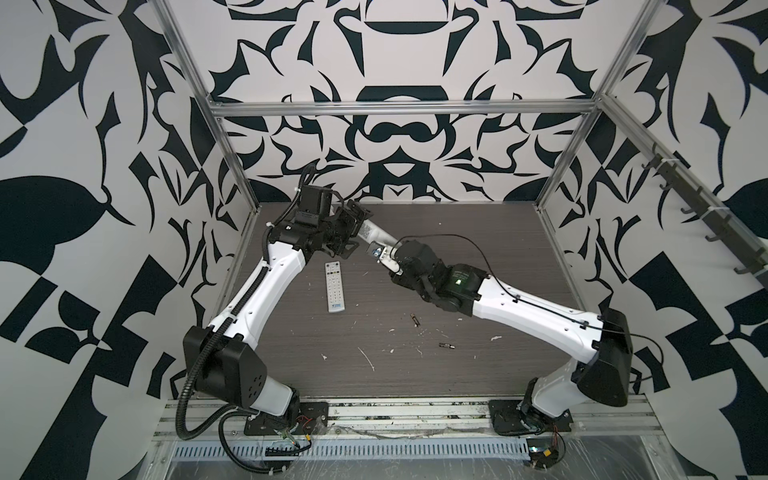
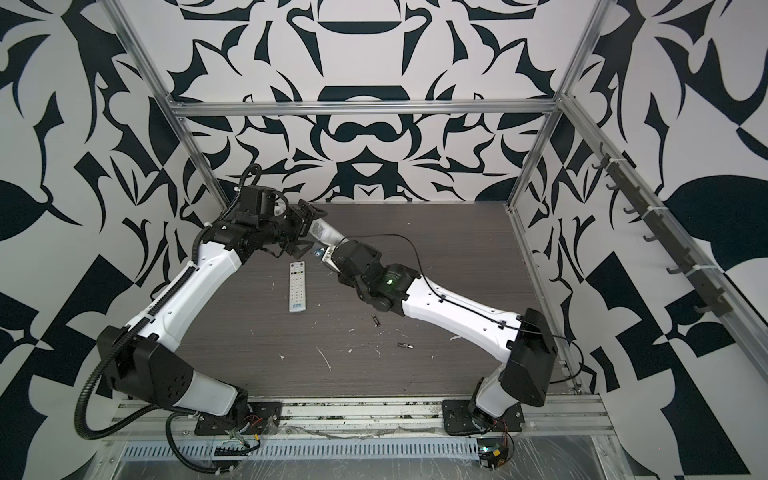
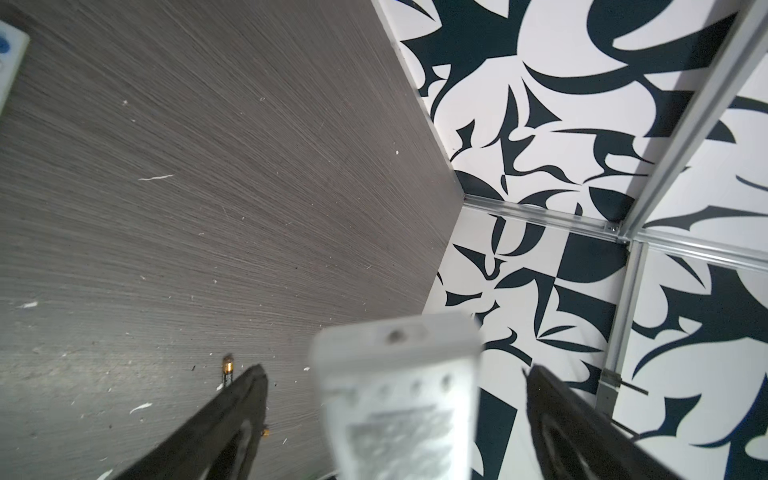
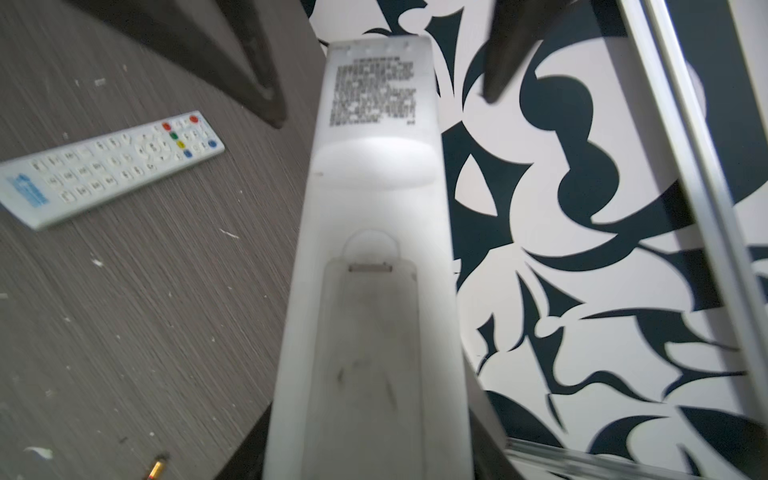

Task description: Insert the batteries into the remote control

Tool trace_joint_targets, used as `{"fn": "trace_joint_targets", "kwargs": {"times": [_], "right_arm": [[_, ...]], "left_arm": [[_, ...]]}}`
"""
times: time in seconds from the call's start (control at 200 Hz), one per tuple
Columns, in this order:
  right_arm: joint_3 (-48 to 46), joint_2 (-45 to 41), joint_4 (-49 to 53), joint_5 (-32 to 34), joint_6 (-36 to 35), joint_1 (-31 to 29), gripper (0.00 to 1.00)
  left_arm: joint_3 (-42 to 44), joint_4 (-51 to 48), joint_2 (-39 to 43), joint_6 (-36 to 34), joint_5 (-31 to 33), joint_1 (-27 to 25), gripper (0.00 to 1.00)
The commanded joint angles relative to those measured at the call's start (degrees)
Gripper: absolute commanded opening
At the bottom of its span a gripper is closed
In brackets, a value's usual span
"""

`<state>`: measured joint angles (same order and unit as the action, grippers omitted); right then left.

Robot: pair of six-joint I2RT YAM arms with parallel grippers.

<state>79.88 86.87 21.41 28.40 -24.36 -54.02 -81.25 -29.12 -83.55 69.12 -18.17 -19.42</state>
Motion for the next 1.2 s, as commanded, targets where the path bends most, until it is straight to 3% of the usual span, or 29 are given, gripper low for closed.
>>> {"fn": "trace_joint_targets", "kwargs": {"times": [0.0, 0.17, 0.455, 0.765, 0.905, 1.025, 1.195], "right_arm": [[2.9, -4.5, 2.0, -7.2, 11.7, 2.1, 0.00], [2.3, -7.7, 1.7, -13.8, 20.0, 3.7, 0.00], [-2.0, -11.6, -3.9, -20.1, 27.8, 4.1, 0.00], [-3.6, -12.3, -6.0, -21.0, 30.9, 4.1, 0.00], [-3.6, -12.3, -6.3, -21.3, 31.5, 4.1, 0.00], [-4.3, -12.5, -6.6, -21.5, 32.0, 4.1, 0.00], [-4.5, -12.7, -7.1, -22.4, 32.3, 4.1, 0.00]], "left_arm": [[3.8, 7.8, 4.0, -5.1, -1.6, -0.3, 0.99], [8.1, 18.6, 6.4, -8.7, -6.0, -0.9, 0.99], [12.1, 38.9, 5.6, -2.3, -8.5, -2.5, 0.99], [10.3, 42.2, 2.5, -1.3, -7.6, -6.0, 0.97], [10.9, 42.4, 2.9, -1.2, -6.2, -6.9, 0.86], [11.0, 42.5, 3.1, -1.4, -5.8, -7.1, 0.68], [11.5, 42.2, 3.5, -1.9, -5.1, -7.1, 0.33]]}}
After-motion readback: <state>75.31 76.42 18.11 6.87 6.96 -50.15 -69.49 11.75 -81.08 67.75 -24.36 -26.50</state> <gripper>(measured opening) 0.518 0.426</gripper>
